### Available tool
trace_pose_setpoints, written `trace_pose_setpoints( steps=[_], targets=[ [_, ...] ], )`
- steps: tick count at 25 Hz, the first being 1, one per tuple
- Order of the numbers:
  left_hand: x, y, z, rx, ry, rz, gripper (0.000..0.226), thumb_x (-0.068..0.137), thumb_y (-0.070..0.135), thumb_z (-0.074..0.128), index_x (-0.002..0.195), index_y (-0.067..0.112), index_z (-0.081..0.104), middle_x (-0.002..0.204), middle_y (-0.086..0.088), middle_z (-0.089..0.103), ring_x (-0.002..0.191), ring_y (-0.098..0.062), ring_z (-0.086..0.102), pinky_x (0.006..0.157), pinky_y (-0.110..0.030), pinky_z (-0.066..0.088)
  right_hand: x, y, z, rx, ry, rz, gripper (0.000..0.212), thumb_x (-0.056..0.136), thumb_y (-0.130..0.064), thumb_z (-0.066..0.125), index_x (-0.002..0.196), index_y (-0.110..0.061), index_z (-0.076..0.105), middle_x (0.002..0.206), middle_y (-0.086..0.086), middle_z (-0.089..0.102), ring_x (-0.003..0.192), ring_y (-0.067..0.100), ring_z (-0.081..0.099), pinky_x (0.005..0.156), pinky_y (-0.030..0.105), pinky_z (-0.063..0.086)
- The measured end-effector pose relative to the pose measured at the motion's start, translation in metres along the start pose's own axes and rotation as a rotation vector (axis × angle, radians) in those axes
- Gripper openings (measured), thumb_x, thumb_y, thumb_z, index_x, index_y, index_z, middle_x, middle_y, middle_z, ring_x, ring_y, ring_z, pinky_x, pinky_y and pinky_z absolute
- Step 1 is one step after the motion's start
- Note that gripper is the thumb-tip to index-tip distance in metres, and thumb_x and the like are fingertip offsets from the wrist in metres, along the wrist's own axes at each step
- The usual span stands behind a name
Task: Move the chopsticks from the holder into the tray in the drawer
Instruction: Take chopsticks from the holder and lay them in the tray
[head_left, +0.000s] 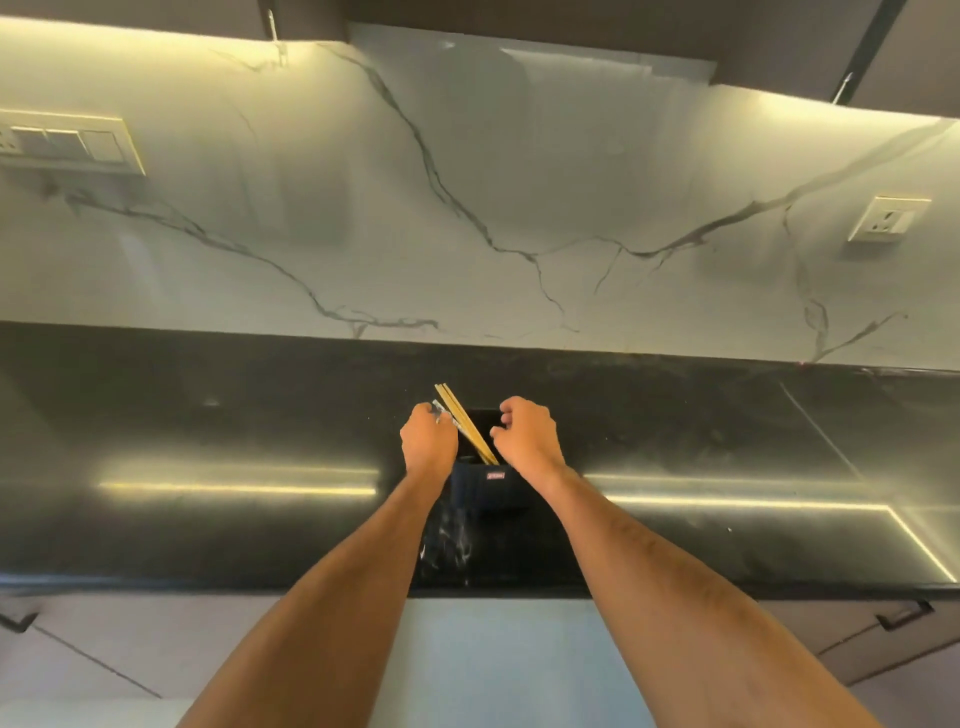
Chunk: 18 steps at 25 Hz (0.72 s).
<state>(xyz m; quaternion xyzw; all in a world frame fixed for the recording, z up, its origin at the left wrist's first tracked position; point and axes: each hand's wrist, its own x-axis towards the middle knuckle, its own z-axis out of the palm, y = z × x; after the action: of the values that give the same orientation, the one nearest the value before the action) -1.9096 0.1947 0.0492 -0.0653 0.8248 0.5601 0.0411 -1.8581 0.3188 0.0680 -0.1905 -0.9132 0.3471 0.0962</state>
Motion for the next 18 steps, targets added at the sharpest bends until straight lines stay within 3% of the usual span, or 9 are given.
trace_pose_setpoints(
  steps=[3,5,8,12,18],
  targets=[
    [0.030,-0.013,0.018,-0.070,-0.013,-0.086,0.025,0.100,0.009,0.047,0.121,0.009,0.059,0.104,-0.005,0.064,0.072,-0.005,0.053,0.056,-0.019,0.039,0.030,0.007,0.031,-0.134,-0.271,0.039,0.034,0.089,-0.020,0.074,0.119,-0.009,0.062,0.109,0.010,0.070,0.096,0.023,0.070,0.081,0.035,0.059],
    [0.040,-0.018,0.025,-0.075,-0.025,-0.085,0.023,0.098,0.005,0.048,0.116,0.008,0.062,0.109,-0.008,0.067,0.076,-0.007,0.057,0.058,-0.018,0.042,0.043,0.012,0.049,-0.177,-0.346,0.053,0.025,0.092,-0.020,0.070,0.113,-0.012,0.062,0.105,0.010,0.070,0.092,0.024,0.070,0.078,0.036,0.060],
    [0.047,-0.023,0.031,-0.045,-0.031,-0.016,0.017,0.097,0.003,0.054,0.108,0.007,0.066,0.107,-0.008,0.070,0.091,-0.015,0.064,0.072,-0.023,0.048,0.055,0.012,0.060,-0.246,-0.362,0.025,0.012,0.095,-0.011,0.060,0.106,-0.011,0.062,0.101,0.010,0.068,0.089,0.026,0.067,0.080,0.039,0.058],
    [0.045,-0.021,0.034,-0.032,0.005,0.057,0.015,0.094,0.003,0.063,0.106,0.009,0.071,0.102,-0.004,0.073,0.093,-0.013,0.066,0.075,-0.020,0.048,0.066,0.015,0.061,-0.257,-0.381,-0.011,0.011,0.094,-0.004,0.056,0.100,-0.008,0.064,0.099,0.013,0.069,0.088,0.029,0.067,0.082,0.044,0.058],
    [0.038,0.005,0.029,-0.141,0.079,0.155,0.024,0.094,0.004,0.065,0.117,0.011,0.070,0.105,0.000,0.074,0.097,-0.010,0.069,0.089,-0.022,0.054,0.065,0.009,0.040,-0.028,-0.172,-0.116,0.012,0.098,-0.016,0.058,0.093,-0.015,0.068,0.085,0.002,0.069,0.077,0.020,0.066,0.069,0.035,0.057]
  ],
)
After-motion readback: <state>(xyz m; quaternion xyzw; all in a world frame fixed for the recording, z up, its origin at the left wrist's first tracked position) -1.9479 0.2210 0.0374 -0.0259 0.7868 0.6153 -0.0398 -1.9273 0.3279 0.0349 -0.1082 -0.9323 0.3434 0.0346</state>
